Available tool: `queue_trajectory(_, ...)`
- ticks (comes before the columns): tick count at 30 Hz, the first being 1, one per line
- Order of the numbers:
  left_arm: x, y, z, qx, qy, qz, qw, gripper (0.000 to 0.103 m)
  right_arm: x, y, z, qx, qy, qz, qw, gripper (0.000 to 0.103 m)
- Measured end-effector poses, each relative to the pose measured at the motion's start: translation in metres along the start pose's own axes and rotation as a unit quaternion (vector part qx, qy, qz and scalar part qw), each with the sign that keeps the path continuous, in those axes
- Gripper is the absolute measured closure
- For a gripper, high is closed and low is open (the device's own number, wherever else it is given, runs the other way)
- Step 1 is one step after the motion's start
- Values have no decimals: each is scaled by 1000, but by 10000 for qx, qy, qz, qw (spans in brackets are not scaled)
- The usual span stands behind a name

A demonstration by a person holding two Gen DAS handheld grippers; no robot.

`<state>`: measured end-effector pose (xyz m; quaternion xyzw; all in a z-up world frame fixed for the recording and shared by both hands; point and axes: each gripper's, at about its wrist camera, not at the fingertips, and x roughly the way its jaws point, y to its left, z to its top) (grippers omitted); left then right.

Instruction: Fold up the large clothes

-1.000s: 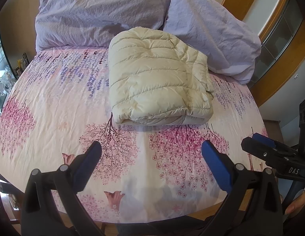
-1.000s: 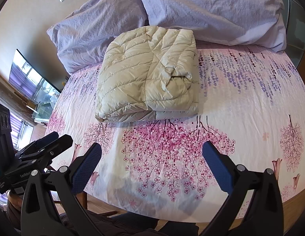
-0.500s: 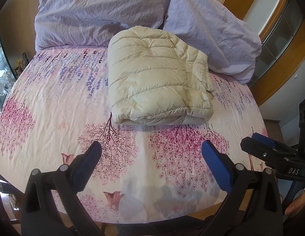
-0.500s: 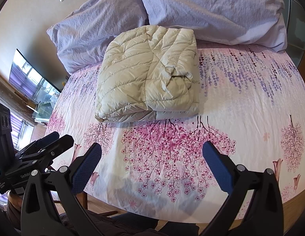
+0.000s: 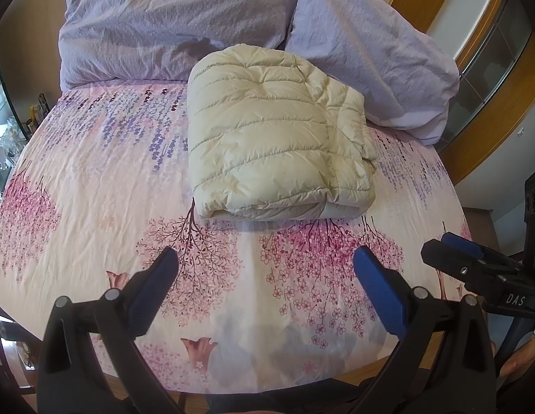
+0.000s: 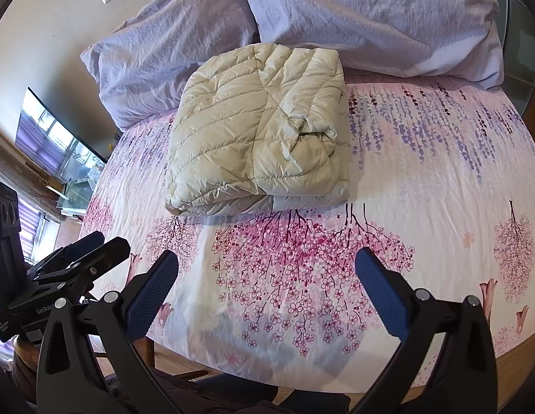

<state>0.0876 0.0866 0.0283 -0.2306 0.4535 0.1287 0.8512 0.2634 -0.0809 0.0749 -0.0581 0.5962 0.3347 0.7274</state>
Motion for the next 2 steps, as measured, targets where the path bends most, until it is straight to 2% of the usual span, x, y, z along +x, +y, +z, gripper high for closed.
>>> queue_trajectory(2, 1, 0, 1, -4, 8, 0, 10000, 2, 0, 0, 0, -2, -2, 2, 10000, 1)
